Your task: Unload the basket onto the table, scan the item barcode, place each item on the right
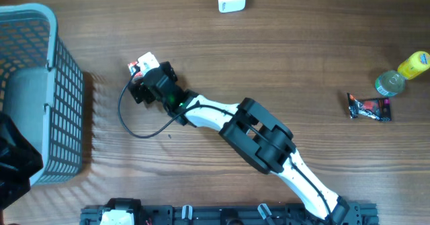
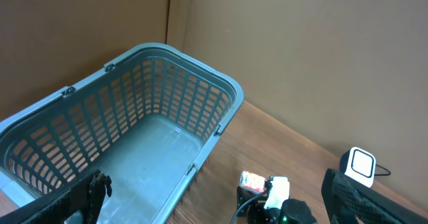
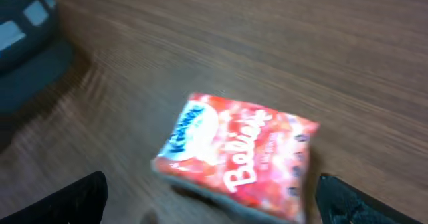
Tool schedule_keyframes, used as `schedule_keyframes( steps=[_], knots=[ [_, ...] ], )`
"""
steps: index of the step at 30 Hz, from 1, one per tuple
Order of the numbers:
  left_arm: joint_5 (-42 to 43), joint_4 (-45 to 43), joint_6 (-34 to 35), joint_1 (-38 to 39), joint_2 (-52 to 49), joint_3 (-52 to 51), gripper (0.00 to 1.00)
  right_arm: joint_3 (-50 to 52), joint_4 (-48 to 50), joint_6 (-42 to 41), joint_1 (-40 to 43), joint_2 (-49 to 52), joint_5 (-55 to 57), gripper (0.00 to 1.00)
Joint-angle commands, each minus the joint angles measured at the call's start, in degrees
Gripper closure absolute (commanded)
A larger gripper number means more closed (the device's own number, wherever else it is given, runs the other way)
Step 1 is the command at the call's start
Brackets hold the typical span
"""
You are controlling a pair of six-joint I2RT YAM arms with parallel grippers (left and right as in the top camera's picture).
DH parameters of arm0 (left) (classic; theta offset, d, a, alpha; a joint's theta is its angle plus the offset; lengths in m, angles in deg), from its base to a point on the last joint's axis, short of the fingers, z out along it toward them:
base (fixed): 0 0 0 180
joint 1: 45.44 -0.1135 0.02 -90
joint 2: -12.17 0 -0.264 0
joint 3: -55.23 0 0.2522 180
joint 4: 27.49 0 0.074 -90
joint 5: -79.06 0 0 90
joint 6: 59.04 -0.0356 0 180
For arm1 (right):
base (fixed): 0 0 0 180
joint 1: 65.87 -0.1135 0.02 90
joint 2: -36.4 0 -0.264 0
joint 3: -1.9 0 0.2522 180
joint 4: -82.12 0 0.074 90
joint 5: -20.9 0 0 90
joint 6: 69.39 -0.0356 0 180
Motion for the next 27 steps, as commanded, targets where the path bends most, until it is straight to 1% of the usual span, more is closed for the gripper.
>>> schedule_keyframes(
  steps=[1,8,10,12,15,16,20,22,26,27],
  knots=[
    [0.7,0.0,0.5,0.0,-0.1,-0.2,0.00,-1.6,1.6,0.7,-1.5,2.4,0.7,0.00],
    [0.7,0.0,0.5,0.0,-0.1,-0.2,0.00,-2.9,1.6,0.6,-1.5,6.6,2.9,0.00],
    [0.7,0.0,0.5,0.0,-0.1,-0.2,0.00,-3.0,1.6,0.3,-1.4,6.9,4.9,0.03],
    [0.7,0.0,0.5,0.0,-0.1,-0.2,0.00,-3.0,1.6,-0.7,-1.2,6.9,6.0,0.08],
    [0.7,0.0,0.5,0.0,-0.1,-0.2,0.00,-3.1,2.0,-1.5,-0.8,6.9,7.8,0.27],
    [0.7,0.0,0.5,0.0,-0.1,-0.2,0.00,-3.1,2.0,-2.1,-0.6,6.9,9.0,0.31],
    [0.7,0.0,0.5,0.0,-0.1,-0.5,0.00,-3.1,0.5,-2.4,0.5,6.8,9.5,0.34],
    [0.7,0.0,0.5,0.0,-0.1,-1.5,0.00,-3.1,-0.3,-2.5,1.0,6.8,9.5,0.40],
    [0.7,0.0,0.5,0.0,-0.1,-4.7,0.00,-3.1,-0.7,-2.6,1.6,6.8,11.4,0.56],
    [0.7,0.0,0.5,0.0,-0.1,-5.4,0.00,-3.1,-0.9,-2.5,1.6,6.8,13.9,0.63]
  ],
)
